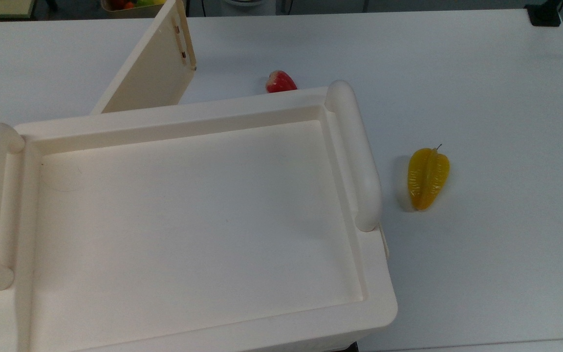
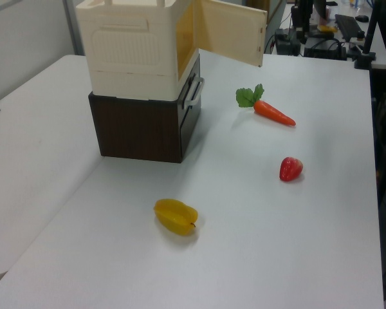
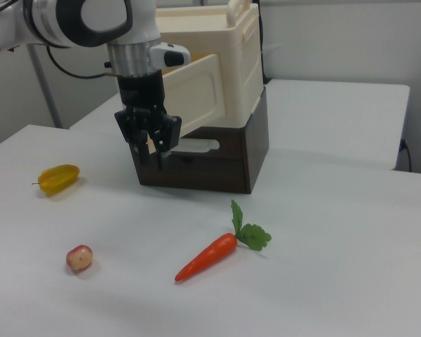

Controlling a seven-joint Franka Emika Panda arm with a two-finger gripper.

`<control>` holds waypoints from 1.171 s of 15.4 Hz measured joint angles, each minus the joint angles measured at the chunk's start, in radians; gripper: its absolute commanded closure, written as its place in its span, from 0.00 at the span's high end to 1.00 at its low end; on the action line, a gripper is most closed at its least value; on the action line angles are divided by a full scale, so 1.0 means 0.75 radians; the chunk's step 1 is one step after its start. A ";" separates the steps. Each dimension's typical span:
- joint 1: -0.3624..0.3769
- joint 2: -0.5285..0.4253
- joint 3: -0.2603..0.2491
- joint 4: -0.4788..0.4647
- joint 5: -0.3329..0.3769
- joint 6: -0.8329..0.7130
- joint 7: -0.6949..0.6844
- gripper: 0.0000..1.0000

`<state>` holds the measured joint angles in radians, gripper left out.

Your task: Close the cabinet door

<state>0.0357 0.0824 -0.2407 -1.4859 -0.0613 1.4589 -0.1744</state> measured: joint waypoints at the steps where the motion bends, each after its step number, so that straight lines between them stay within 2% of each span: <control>1: -0.006 0.000 0.000 0.000 0.025 0.000 -0.032 0.00; 6: -0.024 0.000 0.001 -0.007 0.102 0.038 -0.308 0.00; 9: -0.023 0.003 0.007 -0.023 0.194 0.148 -0.435 0.00; 15: 0.023 0.048 0.034 -0.033 0.230 0.344 -0.636 0.00; 18: 0.032 0.069 0.035 -0.033 0.283 0.400 -0.771 0.00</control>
<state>0.0597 0.1345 -0.2142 -1.5104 0.1508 1.7587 -0.7527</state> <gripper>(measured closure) 0.991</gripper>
